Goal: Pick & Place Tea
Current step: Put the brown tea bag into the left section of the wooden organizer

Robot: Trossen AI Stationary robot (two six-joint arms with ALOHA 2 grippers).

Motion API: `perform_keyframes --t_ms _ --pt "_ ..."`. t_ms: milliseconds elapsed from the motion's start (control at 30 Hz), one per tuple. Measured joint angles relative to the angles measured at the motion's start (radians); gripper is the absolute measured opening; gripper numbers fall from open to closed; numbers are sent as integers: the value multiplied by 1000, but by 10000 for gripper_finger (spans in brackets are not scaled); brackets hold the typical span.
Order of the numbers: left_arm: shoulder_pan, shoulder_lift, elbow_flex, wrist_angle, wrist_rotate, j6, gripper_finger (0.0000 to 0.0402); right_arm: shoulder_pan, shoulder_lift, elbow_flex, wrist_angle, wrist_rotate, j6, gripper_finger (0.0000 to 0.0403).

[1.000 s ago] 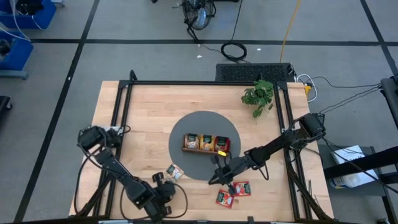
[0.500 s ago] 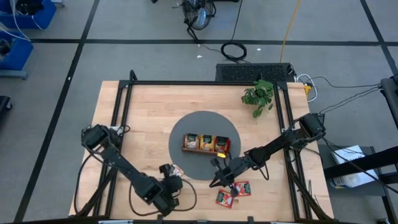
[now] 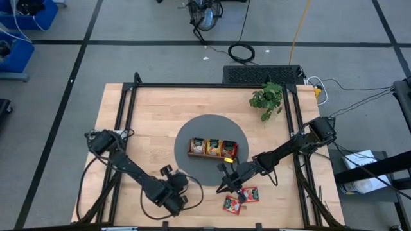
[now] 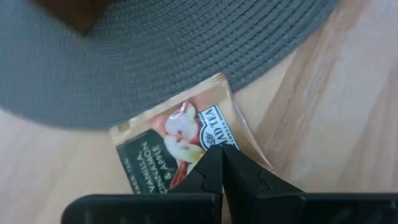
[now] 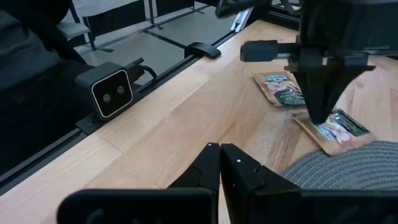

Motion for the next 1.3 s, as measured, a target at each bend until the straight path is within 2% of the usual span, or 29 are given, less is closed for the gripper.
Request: perform_keyframes --t_ms 200,433,567,767,933,1167,1300 --pt "34 52 4 140 55 204 10 -1 0 0 0 0 0 4" --pt "16 62 3 329 113 412 10 -1 0 0 0 0 8 4" --pt "-8 63 3 335 119 470 10 -1 0 0 0 0 9 4" --pt "-35 64 41 309 62 585 10 -1 0 0 0 1 -4 4" --pt "-59 63 115 271 78 562 10 -2 3 0 -12 34 -2 4" --pt "-92 60 145 94 59 331 10 -10 53 17 -8 74 -1 4" --pt "-77 58 130 50 54 251 10 -9 131 90 -4 35 0 1"
